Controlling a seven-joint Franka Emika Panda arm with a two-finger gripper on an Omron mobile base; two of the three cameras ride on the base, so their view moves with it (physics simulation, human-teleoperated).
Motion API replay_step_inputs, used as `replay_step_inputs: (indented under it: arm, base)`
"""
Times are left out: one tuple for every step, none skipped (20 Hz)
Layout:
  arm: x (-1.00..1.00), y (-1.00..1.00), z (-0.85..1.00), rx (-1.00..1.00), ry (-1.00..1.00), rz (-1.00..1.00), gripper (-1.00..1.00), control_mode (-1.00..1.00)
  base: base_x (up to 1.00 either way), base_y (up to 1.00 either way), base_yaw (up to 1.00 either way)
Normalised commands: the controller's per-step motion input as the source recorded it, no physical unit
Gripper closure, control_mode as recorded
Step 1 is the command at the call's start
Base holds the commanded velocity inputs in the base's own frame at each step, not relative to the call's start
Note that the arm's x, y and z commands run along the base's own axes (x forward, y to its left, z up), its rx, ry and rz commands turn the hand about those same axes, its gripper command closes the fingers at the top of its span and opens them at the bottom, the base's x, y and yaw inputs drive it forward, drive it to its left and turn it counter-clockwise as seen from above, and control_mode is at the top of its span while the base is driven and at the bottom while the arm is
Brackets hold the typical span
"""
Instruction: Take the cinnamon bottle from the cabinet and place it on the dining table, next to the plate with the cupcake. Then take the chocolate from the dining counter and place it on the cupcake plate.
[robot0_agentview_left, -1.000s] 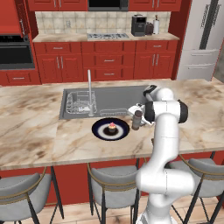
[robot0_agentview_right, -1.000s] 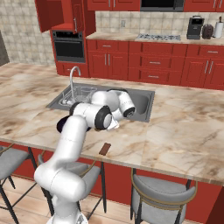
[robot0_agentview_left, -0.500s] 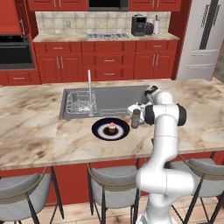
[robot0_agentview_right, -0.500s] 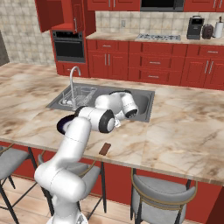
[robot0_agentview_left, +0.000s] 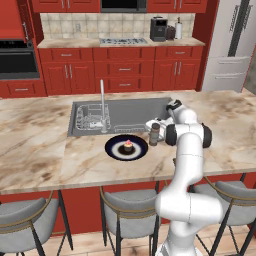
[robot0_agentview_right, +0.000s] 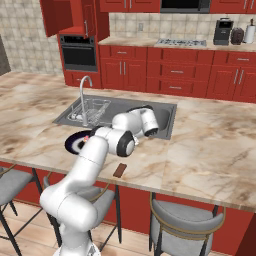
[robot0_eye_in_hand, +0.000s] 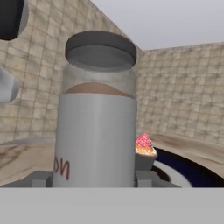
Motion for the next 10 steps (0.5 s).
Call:
replay_step_inputs:
  arm:
    - [0.02,0.00,-0.43,0.00,0.00,0.00,1.00,-1.00]
    - [0.00,0.00,-0.45,0.00,0.00,0.00,1.00,-1.00]
    - [0.00,0.00,-0.48,0.00,0.00,0.00,1.00,-1.00]
    - [0.02,0.00,-0.47,0.00,0.00,0.00,1.00,-1.00]
    - [0.10,0.00,-0.46,0.00,0.00,0.00,1.00,-1.00]
    - [0.11,0.00,-0.43,0.00,0.00,0.00,1.00,-1.00]
    - [0.11,0.00,-0.41,0.00,0.00,0.00,1.00,-1.00]
    - [0.15,0.00,-0.38,0.00,0.00,-0.02,1.00,-1.00]
    - [0.20,0.00,-0.33,0.00,0.00,-0.03,1.00,-1.00]
    - [0.23,0.00,-0.33,0.00,0.00,-0.04,1.00,-1.00]
  base:
    - [0.00,0.00,0.00]
    - [0.00,0.00,0.00]
    - [0.00,0.00,0.00]
    - [0.00,0.00,0.00]
    - [0.00,0.00,0.00]
    - [0.00,0.00,0.00]
    - [0.00,0.00,0.00]
    - [0.00,0.00,0.00]
    - [0.00,0.00,0.00]
    - [0.00,0.00,0.00]
